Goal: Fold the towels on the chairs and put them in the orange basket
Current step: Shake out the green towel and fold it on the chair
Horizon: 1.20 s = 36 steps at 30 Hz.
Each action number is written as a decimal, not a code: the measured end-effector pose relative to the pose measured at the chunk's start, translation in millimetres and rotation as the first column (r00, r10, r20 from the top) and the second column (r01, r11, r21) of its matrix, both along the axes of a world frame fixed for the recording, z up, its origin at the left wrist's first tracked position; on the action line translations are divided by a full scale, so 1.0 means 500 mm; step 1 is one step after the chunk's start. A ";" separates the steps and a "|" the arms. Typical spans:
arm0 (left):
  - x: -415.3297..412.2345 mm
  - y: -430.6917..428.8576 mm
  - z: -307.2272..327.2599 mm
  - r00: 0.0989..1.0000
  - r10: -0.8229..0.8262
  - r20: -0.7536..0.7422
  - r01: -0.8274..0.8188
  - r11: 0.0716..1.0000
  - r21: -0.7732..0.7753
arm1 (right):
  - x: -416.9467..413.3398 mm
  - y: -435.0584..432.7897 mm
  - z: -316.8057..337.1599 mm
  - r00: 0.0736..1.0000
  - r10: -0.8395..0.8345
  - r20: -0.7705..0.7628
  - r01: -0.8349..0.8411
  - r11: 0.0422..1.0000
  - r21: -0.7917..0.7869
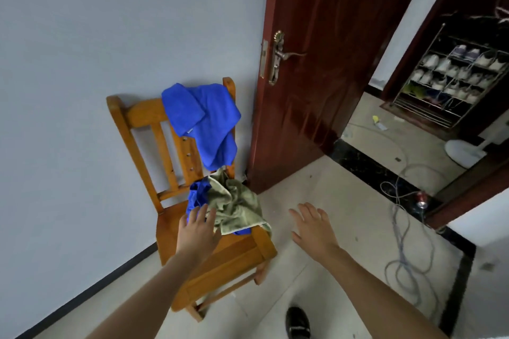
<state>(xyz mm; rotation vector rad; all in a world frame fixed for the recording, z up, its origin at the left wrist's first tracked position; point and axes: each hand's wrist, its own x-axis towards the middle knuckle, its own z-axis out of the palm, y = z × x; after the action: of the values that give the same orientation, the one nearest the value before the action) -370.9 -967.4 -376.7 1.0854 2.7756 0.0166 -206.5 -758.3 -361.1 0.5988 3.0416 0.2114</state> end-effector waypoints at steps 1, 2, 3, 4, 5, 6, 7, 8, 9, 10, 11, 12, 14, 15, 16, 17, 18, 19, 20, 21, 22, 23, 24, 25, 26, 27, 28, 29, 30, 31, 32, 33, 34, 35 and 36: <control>-0.002 0.024 -0.004 0.999 0.046 0.007 -0.046 0.999 -0.002 | -0.017 0.036 -0.005 0.999 0.035 0.000 -0.035 0.999 -0.012; -0.001 0.053 -0.010 0.994 0.109 0.020 -0.109 0.994 0.000 | -0.036 0.079 -0.009 0.997 0.073 0.001 -0.073 0.997 -0.028; 0.004 0.079 -0.016 0.985 0.167 0.042 -0.167 0.986 0.009 | -0.053 0.116 -0.011 0.995 0.102 0.005 -0.102 0.994 -0.040; 0.014 0.102 -0.021 0.973 0.218 0.070 -0.220 0.975 0.016 | -0.069 0.149 -0.013 0.991 0.129 0.025 -0.127 0.990 -0.060; 0.026 0.123 -0.022 0.959 0.266 0.098 -0.270 0.962 0.029 | -0.081 0.176 -0.019 0.987 0.156 0.039 -0.153 0.985 -0.078; 0.039 0.138 -0.025 0.946 0.302 0.119 -0.309 0.950 0.042 | -0.087 0.196 -0.032 0.981 0.187 0.053 -0.181 0.979 -0.094; 0.054 0.152 -0.029 0.931 0.341 0.134 -0.350 0.935 0.054 | -0.092 0.217 -0.041 0.972 0.221 0.078 -0.212 0.971 -0.108; 0.071 0.164 -0.032 0.916 0.375 0.141 -0.386 0.921 0.055 | -0.097 0.239 -0.051 0.965 0.243 0.104 -0.232 0.967 -0.109; 0.086 0.175 -0.032 0.904 0.404 0.143 -0.414 0.909 0.052 | -0.104 0.259 -0.060 0.958 0.260 0.122 -0.247 0.962 -0.112; 0.101 0.185 -0.035 0.888 0.433 0.152 -0.444 0.895 0.040 | -0.113 0.277 -0.070 0.949 0.281 0.145 -0.261 0.954 -0.145; 0.115 0.190 -0.038 0.866 0.469 0.172 -0.476 0.879 0.001 | -0.122 0.290 -0.086 0.938 0.303 0.166 -0.275 0.946 -0.172; 0.126 0.187 -0.045 0.843 0.502 0.193 -0.505 0.862 -0.040 | -0.130 0.292 -0.100 0.927 0.328 0.180 -0.293 0.936 -0.196; 0.133 0.175 -0.058 0.809 0.551 0.207 -0.543 0.834 -0.098 | -0.146 0.286 -0.135 0.912 0.365 0.186 -0.311 0.913 -0.264; 0.129 0.173 -0.063 0.791 0.576 0.205 -0.563 0.817 -0.122 | -0.158 0.283 -0.150 0.901 0.393 0.183 -0.330 0.896 -0.299; 0.124 0.173 -0.068 0.776 0.596 0.207 -0.579 0.803 -0.141 | -0.170 0.281 -0.162 0.886 0.423 0.187 -0.348 0.876 -0.333; 0.114 0.173 -0.071 0.759 0.616 0.211 -0.596 0.788 -0.155 | -0.183 0.277 -0.169 0.875 0.438 0.207 -0.338 0.859 -0.385; 0.106 0.174 -0.075 0.744 0.631 0.220 -0.610 0.776 -0.165 | -0.191 0.272 -0.175 0.873 0.434 0.222 -0.317 0.851 -0.418; 0.094 0.175 -0.083 0.734 0.640 0.228 -0.617 0.768 -0.172 | -0.199 0.268 -0.182 0.861 0.444 0.251 -0.312 0.847 -0.430; 0.080 0.176 -0.089 0.724 0.649 0.234 -0.622 0.761 -0.186 | -0.207 0.267 -0.192 0.859 0.441 0.260 -0.300 0.845 -0.443; 0.069 0.181 -0.095 0.715 0.656 0.244 -0.626 0.755 -0.197 | -0.213 0.267 -0.205 0.857 0.434 0.278 -0.282 0.846 -0.452; 0.063 0.187 -0.102 0.709 0.658 0.253 -0.627 0.753 -0.200 | -0.217 0.267 -0.213 0.852 0.432 0.296 -0.270 0.847 -0.459; 0.059 0.193 -0.110 0.706 0.658 0.264 -0.631 0.753 -0.189 | -0.219 0.269 -0.221 0.846 0.434 0.309 -0.261 0.844 -0.469; 0.056 0.198 -0.120 0.700 0.658 0.278 -0.636 0.751 -0.176 | -0.223 0.271 -0.228 0.843 0.436 0.315 -0.258 0.841 -0.476; 0.050 0.202 -0.133 0.698 0.656 0.288 -0.639 0.752 -0.164 | -0.232 0.273 -0.241 0.839 0.438 0.323 -0.253 0.839 -0.482; 0.046 0.204 -0.148 0.694 0.656 0.297 -0.644 0.750 -0.152 | -0.240 0.274 -0.255 0.840 0.431 0.329 -0.241 0.840 -0.486; 0.038 0.208 -0.170 0.697 0.650 0.302 -0.646 0.752 -0.129 | -0.252 0.276 -0.270 0.851 0.413 0.326 -0.220 0.842 -0.492; 0.028 0.211 -0.192 0.697 0.646 0.312 -0.648 0.753 -0.112 | -0.266 0.277 -0.288 0.860 0.393 0.326 -0.197 0.844 -0.499; 0.022 0.214 -0.214 0.690 0.644 0.330 -0.648 0.753 -0.113 | -0.279 0.278 -0.306 0.866 0.375 0.330 -0.174 0.846 -0.504; 0.012 0.220 -0.236 0.687 0.641 0.344 -0.646 0.755 -0.116 | -0.295 0.278 -0.324 0.865 0.364 0.346 -0.154 0.848 -0.506; 0.002 0.226 -0.271 0.698 0.628 0.344 -0.627 0.768 -0.128 | -0.315 0.277 -0.354 0.862 0.360 0.358 -0.141 0.847 -0.513; -0.007 0.231 -0.308 0.702 0.623 0.345 -0.612 0.775 -0.154 | -0.332 0.273 -0.388 0.863 0.353 0.361 -0.128 0.844 -0.520; -0.017 0.237 -0.342 0.714 0.612 0.339 -0.602 0.785 -0.148 | -0.349 0.268 -0.422 0.869 0.348 0.352 -0.122 0.840 -0.529; -0.030 0.241 -0.370 0.740 0.585 0.332 -0.583 0.804 -0.118 | -0.366 0.261 -0.446 0.875 0.341 0.344 -0.114 0.835 -0.539; -0.046 0.245 -0.402 0.762 0.558 0.328 -0.568 0.820 -0.075 | -0.381 0.255 -0.472 0.880 0.334 0.338 -0.105 0.830 -0.547; -0.065 0.254 -0.447 0.796 0.530 0.292 -0.537 0.841 -0.061 | -0.396 0.252 -0.508 0.886 0.320 0.335 -0.093 0.831 -0.548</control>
<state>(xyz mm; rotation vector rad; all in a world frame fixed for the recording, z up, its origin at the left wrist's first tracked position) -403.4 -840.6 -600.3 0.2306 2.6958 0.2617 -404.5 -632.2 -615.3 0.1417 2.5626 -0.4228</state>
